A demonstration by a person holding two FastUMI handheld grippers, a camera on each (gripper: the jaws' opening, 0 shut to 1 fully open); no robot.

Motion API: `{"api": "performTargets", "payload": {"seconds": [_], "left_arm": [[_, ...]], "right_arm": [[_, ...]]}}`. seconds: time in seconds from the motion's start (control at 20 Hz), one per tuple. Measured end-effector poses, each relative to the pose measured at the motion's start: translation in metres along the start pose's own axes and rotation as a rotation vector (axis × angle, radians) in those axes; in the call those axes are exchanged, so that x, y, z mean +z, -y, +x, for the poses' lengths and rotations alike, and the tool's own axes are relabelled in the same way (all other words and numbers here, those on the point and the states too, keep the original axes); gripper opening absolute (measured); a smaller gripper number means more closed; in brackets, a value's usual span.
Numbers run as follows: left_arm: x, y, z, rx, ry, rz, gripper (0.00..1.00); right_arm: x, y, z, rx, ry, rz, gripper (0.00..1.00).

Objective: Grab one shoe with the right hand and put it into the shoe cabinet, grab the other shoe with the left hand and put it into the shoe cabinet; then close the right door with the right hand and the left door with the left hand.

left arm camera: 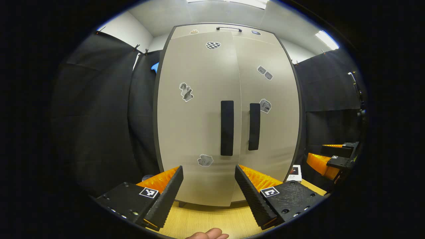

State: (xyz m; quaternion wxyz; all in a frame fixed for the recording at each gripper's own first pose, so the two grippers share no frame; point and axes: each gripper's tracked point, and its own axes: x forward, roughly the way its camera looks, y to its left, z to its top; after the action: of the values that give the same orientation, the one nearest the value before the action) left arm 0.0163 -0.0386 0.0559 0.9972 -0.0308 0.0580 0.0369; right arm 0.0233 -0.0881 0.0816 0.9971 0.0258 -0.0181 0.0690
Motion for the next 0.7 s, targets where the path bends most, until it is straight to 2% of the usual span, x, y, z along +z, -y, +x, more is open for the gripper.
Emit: {"api": "performTargets", "payload": {"seconds": [0.7], "left_arm": [[-0.0023, 0.0052, 0.0035, -0.019, 0.001, 0.004, 0.95]], "right_arm": [[-0.0080, -0.0035, 0.0065, 0.025, -0.033, -0.003, 0.97]]}}
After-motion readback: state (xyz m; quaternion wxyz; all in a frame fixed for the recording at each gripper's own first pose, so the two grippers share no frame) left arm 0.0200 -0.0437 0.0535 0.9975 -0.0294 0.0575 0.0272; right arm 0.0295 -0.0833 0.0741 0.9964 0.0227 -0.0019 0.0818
